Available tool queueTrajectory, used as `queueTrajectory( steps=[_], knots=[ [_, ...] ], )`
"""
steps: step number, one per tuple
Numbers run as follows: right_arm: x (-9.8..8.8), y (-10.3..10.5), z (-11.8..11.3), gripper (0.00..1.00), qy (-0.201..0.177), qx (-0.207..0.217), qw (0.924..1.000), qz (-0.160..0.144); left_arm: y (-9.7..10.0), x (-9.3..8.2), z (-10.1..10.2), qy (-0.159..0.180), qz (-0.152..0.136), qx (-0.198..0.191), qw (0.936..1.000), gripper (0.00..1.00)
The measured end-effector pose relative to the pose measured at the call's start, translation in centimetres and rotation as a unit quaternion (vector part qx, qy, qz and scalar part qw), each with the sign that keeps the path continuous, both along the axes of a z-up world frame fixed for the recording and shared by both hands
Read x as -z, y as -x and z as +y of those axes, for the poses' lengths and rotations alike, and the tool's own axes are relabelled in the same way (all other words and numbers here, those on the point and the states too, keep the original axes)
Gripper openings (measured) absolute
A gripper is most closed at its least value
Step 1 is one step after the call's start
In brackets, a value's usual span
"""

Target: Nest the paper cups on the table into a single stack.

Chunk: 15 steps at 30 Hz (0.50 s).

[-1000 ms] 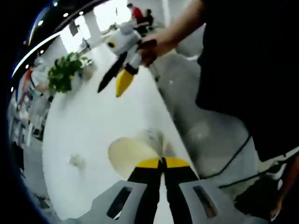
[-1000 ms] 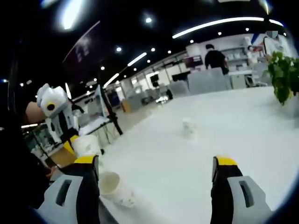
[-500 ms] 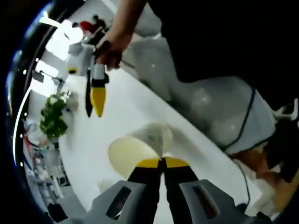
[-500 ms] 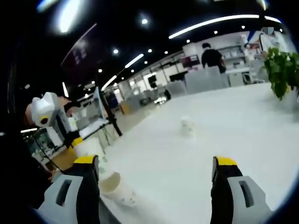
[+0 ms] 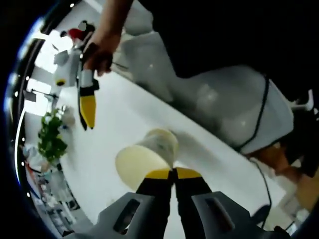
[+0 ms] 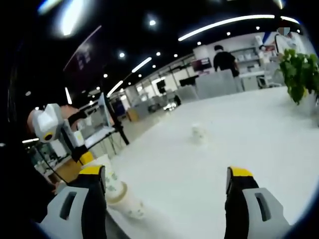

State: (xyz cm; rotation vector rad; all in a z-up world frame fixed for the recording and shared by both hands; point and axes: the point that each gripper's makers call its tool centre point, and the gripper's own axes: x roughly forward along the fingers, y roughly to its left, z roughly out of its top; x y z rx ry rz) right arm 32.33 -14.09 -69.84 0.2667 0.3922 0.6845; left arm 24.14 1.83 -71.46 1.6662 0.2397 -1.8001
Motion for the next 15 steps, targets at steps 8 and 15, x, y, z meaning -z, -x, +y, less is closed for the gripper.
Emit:
queueTrajectory(
  steps=[8, 15],
  knots=[
    [0.3, 0.3, -0.3, 0.99, -0.002, 0.003, 1.0, 0.006, -0.1, 0.7, -0.4, -0.029, -0.014, 0.044, 0.9985, 0.0],
    [0.4, 0.2, -0.5, 0.99, -0.008, 0.008, 0.9999, 0.008, -0.2, 1.6, -1.1, -0.051, -0.008, 0.043, 0.9977, 0.0]
  ],
)
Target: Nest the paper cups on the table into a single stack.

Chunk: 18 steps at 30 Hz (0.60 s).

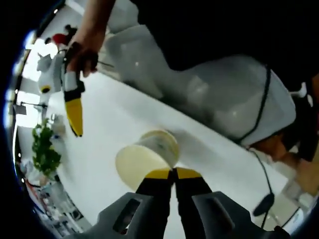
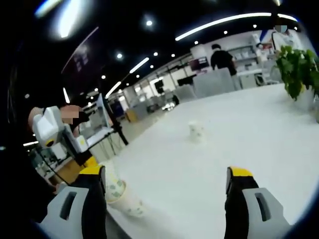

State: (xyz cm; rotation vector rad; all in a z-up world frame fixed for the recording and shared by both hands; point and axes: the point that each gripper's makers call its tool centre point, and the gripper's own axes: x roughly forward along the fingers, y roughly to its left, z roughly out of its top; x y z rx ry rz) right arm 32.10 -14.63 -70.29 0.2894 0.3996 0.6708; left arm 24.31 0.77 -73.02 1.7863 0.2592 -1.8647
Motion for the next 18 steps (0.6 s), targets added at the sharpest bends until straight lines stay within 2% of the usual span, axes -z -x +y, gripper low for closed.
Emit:
queueTrajectory(
  steps=[3, 7, 12, 15, 17, 18],
  knots=[
    [-0.02, -0.06, -0.16, 0.99, -0.003, 0.001, 1.0, -0.001, 0.35, 0.01, -0.22, -0.002, 0.017, -0.002, 0.9998, 0.01],
    [0.22, -0.1, -0.31, 0.99, -0.004, 0.003, 1.0, 0.003, -0.05, 0.44, -0.19, -0.01, 0.011, -0.01, 0.9998, 0.01],
    [0.23, -0.06, -0.31, 0.99, -0.011, 0.004, 0.9999, 0.004, 0.12, 0.79, 0.03, -0.02, 0.019, -0.015, 0.9995, 0.01],
    [0.41, -0.06, -0.29, 0.99, -0.009, 0.002, 0.9999, 0.006, 0.2, 0.94, 0.11, -0.023, 0.033, -0.025, 0.9989, 0.01],
    [0.55, -0.09, -0.37, 0.99, -0.008, 0.002, 0.9999, 0.01, 0.33, 0.88, 0.24, -0.026, 0.045, -0.046, 0.9976, 0.01],
    [0.56, -0.12, -0.41, 0.99, -0.007, 0.003, 0.9999, 0.01, 0.88, 0.76, -0.16, -0.017, 0.072, -0.07, 0.9948, 0.01]
  ],
)
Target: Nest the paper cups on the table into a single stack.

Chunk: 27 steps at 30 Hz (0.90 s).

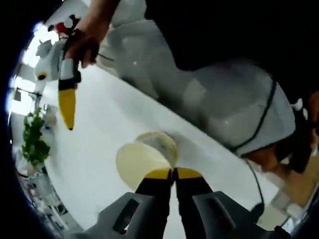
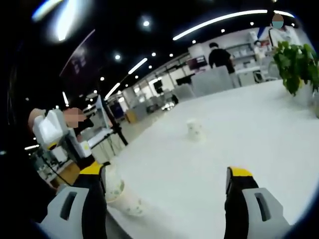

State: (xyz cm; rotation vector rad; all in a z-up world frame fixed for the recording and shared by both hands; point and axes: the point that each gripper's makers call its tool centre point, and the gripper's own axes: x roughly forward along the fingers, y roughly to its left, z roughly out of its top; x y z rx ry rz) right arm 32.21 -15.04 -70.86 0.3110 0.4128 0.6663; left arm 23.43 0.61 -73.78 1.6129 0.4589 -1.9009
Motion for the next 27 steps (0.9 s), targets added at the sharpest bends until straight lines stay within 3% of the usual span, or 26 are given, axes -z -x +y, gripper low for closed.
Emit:
queueTrajectory(
  steps=[14, 27],
  knots=[
    [0.2, -0.1, -0.1, 0.98, -0.002, 0.0, 1.0, 0.002, 0.2, 0.6, 0.1, -0.002, 0.018, -0.033, 0.9993, 0.02],
    [0.4, -0.3, -0.1, 0.98, -0.002, 0.004, 1.0, 0.005, -0.2, 0.1, 0.8, 0.017, 0.029, -0.073, 0.9968, 0.0]
  ],
)
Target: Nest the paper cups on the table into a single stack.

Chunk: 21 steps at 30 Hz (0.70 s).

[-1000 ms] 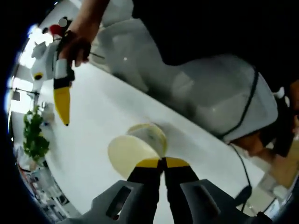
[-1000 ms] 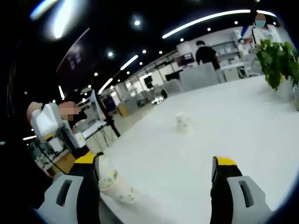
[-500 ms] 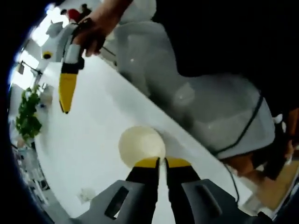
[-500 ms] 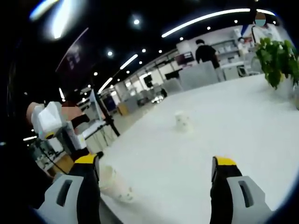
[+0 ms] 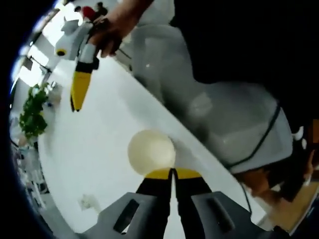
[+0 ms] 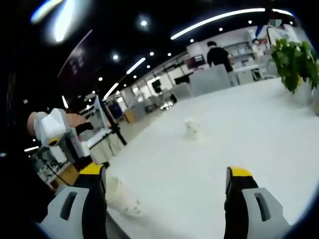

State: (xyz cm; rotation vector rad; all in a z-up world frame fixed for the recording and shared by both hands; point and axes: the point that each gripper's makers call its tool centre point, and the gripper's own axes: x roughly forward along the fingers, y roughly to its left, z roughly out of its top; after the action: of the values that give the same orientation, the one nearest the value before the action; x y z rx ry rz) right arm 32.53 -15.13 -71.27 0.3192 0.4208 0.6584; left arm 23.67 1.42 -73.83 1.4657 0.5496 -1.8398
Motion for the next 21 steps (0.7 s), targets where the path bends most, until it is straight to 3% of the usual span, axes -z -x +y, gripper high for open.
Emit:
queueTrajectory(
  steps=[6, 9, 11, 14, 18, 21],
  knots=[
    [-0.1, -0.1, 0.1, 0.98, 0.001, 0.0, 1.0, 0.001, 0.1, -1.5, -0.9, 0.045, 0.021, -0.029, 0.9984, 0.0],
    [-0.1, -0.2, 0.3, 0.98, 0.002, -0.001, 1.0, 0.001, 0.0, -2.3, -1.7, 0.071, 0.043, -0.079, 0.9934, 0.0],
    [-0.2, -0.2, 0.3, 0.98, 0.003, -0.002, 1.0, 0.0, 0.0, -2.9, -2.3, 0.095, 0.056, -0.084, 0.9903, 0.0],
    [-0.4, -0.3, 0.4, 0.98, 0.001, -0.002, 1.0, -0.002, -0.6, -3.7, -3.0, 0.132, 0.071, -0.134, 0.9797, 0.0],
    [-0.5, -0.4, 0.5, 0.98, 0.003, -0.004, 1.0, -0.002, -1.4, -4.3, -3.0, 0.156, 0.075, -0.171, 0.9699, 0.0],
    [-0.6, -0.4, 0.5, 0.98, 0.005, -0.005, 1.0, -0.002, -2.0, -4.9, -2.8, 0.184, 0.094, -0.214, 0.9548, 0.0]
  ],
)
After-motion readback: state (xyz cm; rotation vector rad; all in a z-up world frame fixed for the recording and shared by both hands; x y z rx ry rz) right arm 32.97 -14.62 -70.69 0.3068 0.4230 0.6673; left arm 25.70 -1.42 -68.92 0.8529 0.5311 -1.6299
